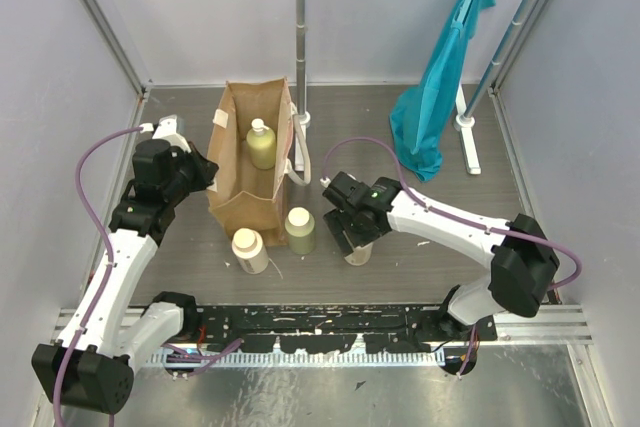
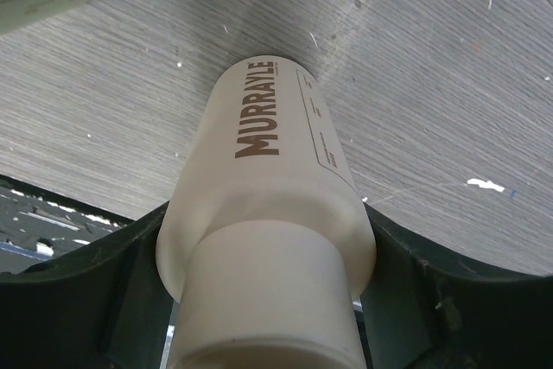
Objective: Place the personal care products into the canvas bag
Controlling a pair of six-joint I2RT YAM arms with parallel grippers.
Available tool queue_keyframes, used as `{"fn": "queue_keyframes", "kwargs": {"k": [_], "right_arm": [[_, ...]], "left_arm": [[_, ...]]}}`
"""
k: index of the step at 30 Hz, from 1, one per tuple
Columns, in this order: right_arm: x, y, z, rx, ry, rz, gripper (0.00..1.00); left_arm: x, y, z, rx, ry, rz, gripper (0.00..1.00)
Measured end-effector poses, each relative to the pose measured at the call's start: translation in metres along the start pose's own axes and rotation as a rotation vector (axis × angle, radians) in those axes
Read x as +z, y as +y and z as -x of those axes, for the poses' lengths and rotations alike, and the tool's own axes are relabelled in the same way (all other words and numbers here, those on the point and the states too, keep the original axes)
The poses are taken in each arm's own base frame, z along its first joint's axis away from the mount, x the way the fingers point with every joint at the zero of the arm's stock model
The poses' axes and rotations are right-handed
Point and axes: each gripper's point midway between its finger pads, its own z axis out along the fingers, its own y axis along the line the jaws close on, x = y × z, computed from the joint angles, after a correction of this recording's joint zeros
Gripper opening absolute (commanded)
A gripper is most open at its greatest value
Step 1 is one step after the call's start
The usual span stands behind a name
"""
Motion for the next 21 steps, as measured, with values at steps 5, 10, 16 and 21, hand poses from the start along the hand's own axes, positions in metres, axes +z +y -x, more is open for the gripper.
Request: {"fn": "queue_keyframes", "kwargs": {"k": [5, 10, 16, 21], "right_arm": [[-0.016, -0.006, 0.004, -0.022, 0.009, -0.029, 0.17], [-0.055, -0.008, 0.050, -0.035, -0.124, -0.046, 0.10], [-0.127, -0.009, 0.121, -0.050, -0.370, -0.049, 0.05], [-0.175, -0.007, 0.175, -0.082, -0.533, -0.058, 0.03]], "left_arm": [[0.000, 0.000, 0.000, 0.002, 0.001, 0.000, 0.00], [0.000, 0.000, -0.001, 0.002, 0.004, 0.001, 0.00], [0.000, 0.000, -0.001, 0.001, 0.004, 0.002, 0.00], [-0.001, 0.000, -0.001, 0.001, 0.003, 0.001, 0.00]]}}
